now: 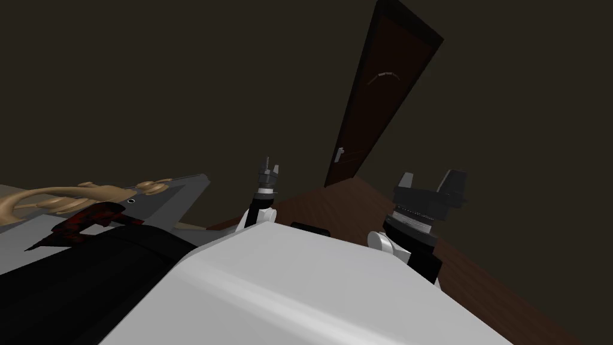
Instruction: Pull the door open
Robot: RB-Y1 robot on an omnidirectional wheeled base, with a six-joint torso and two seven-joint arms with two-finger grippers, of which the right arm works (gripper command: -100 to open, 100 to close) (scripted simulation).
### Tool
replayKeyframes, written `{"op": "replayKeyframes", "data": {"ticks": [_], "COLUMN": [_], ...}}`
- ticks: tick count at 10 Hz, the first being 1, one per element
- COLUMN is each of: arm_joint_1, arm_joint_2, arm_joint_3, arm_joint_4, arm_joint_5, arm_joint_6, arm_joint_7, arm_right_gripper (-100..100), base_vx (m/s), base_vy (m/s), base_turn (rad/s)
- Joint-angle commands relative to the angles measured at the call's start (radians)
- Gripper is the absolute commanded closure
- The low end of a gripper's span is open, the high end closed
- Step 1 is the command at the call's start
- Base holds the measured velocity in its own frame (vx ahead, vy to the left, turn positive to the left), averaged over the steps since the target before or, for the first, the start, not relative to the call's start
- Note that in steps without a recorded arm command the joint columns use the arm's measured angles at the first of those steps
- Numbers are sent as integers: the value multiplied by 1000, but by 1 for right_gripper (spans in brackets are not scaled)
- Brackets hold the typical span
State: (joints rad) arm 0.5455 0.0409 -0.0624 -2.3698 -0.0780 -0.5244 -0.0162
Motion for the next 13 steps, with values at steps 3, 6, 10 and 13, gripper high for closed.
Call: {"op": "replayKeyframes", "data": {"ticks": [3, 6, 10, 13], "arm_joint_1": [-39, -87, -137, -180], "arm_joint_2": [-28, -60, -90, -114], "arm_joint_3": [5, 12, 18, 24], "arm_joint_4": [73, 164, 259, 339], "arm_joint_5": [25, 57, 90, 118], "arm_joint_6": [-10, -22, -34, -45], "arm_joint_7": [35, 78, 123, 162], "arm_right_gripper": [-100, -100, -100, -100], "base_vx": [79, 99, 89, 85], "base_vy": [-24, -62, -47, -49], "base_turn": [30, 31, 30, 32]}}
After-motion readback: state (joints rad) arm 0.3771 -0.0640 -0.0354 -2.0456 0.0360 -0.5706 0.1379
